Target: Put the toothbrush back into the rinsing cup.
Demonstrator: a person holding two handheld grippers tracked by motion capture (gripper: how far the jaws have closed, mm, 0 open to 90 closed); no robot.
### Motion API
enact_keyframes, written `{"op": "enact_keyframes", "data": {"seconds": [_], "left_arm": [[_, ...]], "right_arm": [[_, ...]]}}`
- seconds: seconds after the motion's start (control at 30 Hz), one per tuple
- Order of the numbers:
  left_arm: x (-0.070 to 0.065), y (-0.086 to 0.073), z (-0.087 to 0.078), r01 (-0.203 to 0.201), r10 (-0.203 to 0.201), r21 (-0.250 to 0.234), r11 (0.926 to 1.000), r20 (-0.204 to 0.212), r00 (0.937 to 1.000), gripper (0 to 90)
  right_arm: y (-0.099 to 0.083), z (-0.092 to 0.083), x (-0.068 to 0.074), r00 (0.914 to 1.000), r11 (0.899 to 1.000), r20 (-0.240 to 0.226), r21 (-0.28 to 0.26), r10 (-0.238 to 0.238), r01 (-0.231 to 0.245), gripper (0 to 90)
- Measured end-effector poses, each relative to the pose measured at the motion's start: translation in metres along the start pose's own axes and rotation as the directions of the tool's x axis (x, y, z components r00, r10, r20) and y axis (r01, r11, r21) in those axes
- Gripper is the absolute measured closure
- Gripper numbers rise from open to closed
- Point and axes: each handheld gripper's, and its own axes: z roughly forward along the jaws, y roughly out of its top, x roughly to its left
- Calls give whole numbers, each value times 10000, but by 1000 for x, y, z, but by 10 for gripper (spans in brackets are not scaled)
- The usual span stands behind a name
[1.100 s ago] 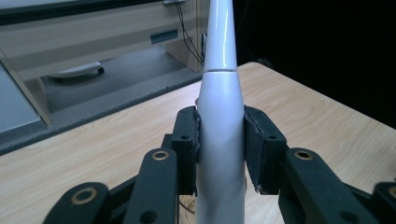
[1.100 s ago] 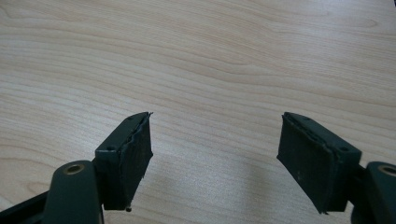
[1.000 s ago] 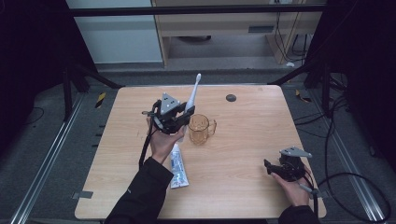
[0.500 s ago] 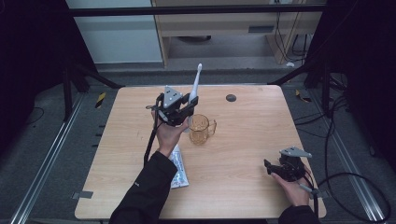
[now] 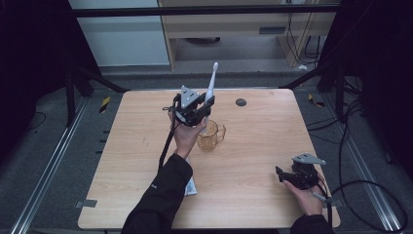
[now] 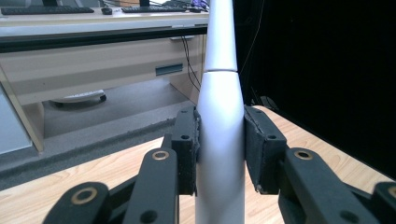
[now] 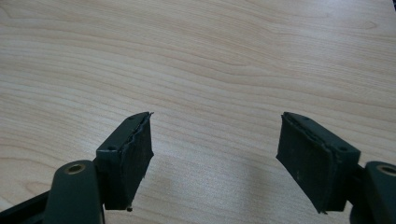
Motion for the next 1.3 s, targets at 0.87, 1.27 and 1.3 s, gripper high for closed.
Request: {"op": "enact_keyframes", "data": {"seconds": [0.87, 1.27, 1.3], "left_arm": [[-9, -18, 40, -134, 133, -15, 9999, -458, 9989, 666], [-9, -42, 43, -30, 41, 265, 9996, -428, 9991, 666], [-9, -44, 43, -49, 62, 295, 9996, -414, 9991, 666]], "right_arm": [[0, 1, 1, 9999, 9999, -70, -75, -75, 74, 267], [0, 1, 2, 9999, 9999, -57, -42, -143, 143, 268], [0, 2, 2, 9998, 9998, -46, -59, -168, 167, 268]]}}
